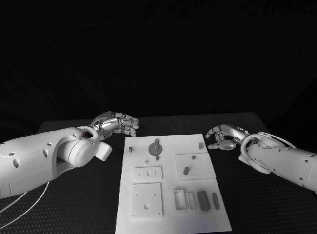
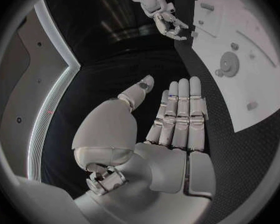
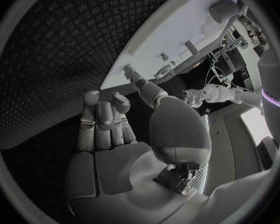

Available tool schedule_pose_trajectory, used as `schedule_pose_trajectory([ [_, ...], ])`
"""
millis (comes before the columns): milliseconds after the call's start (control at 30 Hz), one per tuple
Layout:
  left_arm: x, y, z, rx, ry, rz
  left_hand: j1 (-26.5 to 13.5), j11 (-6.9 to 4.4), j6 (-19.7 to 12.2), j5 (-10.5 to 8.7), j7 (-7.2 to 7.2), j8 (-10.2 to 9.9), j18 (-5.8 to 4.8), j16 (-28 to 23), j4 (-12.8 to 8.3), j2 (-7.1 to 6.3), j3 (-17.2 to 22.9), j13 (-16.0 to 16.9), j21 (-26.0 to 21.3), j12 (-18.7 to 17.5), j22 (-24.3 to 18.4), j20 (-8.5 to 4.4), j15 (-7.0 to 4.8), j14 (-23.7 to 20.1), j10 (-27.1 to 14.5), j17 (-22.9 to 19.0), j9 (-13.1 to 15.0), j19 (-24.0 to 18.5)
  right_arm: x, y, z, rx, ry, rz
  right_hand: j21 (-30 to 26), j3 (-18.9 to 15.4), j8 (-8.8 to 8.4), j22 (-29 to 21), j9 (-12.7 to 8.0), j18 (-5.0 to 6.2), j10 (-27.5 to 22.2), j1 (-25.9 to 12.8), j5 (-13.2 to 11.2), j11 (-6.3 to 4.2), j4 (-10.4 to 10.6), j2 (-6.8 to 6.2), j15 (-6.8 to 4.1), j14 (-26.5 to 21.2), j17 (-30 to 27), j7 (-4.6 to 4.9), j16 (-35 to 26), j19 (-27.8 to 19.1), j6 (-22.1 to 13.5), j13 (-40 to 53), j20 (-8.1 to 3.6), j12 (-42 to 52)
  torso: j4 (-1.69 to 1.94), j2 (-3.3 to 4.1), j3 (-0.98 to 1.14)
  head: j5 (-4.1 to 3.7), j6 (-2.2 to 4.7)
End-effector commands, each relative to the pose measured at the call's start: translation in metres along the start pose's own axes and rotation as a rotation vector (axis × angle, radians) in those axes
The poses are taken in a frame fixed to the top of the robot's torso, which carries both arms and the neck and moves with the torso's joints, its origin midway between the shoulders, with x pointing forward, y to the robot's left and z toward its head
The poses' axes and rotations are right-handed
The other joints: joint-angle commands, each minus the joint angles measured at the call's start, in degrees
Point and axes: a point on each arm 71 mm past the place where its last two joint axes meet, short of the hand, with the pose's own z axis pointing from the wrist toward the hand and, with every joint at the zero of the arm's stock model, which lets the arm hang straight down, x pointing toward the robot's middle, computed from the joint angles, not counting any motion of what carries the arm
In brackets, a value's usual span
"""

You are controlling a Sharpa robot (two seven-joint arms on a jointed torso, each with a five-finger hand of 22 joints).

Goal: Assemble the parts on the task board

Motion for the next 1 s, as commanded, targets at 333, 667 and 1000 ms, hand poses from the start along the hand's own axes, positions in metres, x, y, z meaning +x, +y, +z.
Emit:
schedule_pose_trajectory([
  [333,0.004,-0.001,-0.001,0.013,0.029,-0.005,-0.4,0.16,0.1,-0.23,0.20,0.0,0.61,-0.5,0.0,0.16,-0.3,0.1,-0.4,-0.3,0.1,0.06,0.22,0.3,0.1,0.1,0.0,-0.5,0.012,0.002,0.004,-0.014,0.020,0.025,-0.2,-0.3,-0.06,1.1,-0.1,0.85,-0.6,-0.1,0.1,0.11,0.6,-0.03,0.19,-0.2,0.2,0.06,0.0,-0.4,-0.5,0.2,0.18,-0.1,0.04,0.13,-0.04,0.00,-0.45],
  [667,0.004,-0.001,-0.002,0.012,0.030,-0.006,-0.4,0.16,0.1,-0.23,0.21,-0.1,0.62,-0.5,0.0,0.17,-0.3,0.1,-0.4,-0.3,0.1,0.06,0.22,0.3,0.1,0.2,0.0,-0.5,0.023,0.006,0.007,-0.022,0.033,0.038,-0.1,-0.4,0.11,1.2,0.0,0.85,-0.6,-0.2,0.1,0.11,0.7,0.34,0.21,-0.1,0.4,0.05,0.2,-0.5,-0.3,0.2,0.20,0.0,0.10,0.12,-0.01,0.18,-0.82],
  [1000,0.005,-0.002,-0.003,0.011,0.032,-0.007,-0.4,0.17,0.1,-0.23,0.22,-0.1,0.62,-0.5,0.0,0.18,-0.3,0.1,-0.4,-0.3,0.1,0.06,0.22,0.4,0.1,0.2,0.0,-0.5,0.031,0.009,0.010,-0.023,0.042,0.046,0.1,-0.6,0.82,1.2,0.3,0.85,-0.6,-0.2,0.1,-0.06,0.6,1.58,0.10,0.2,0.9,-0.14,0.6,-0.6,0.6,0.4,0.19,0.3,0.07,0.05,0.00,0.43,-1.13],
])
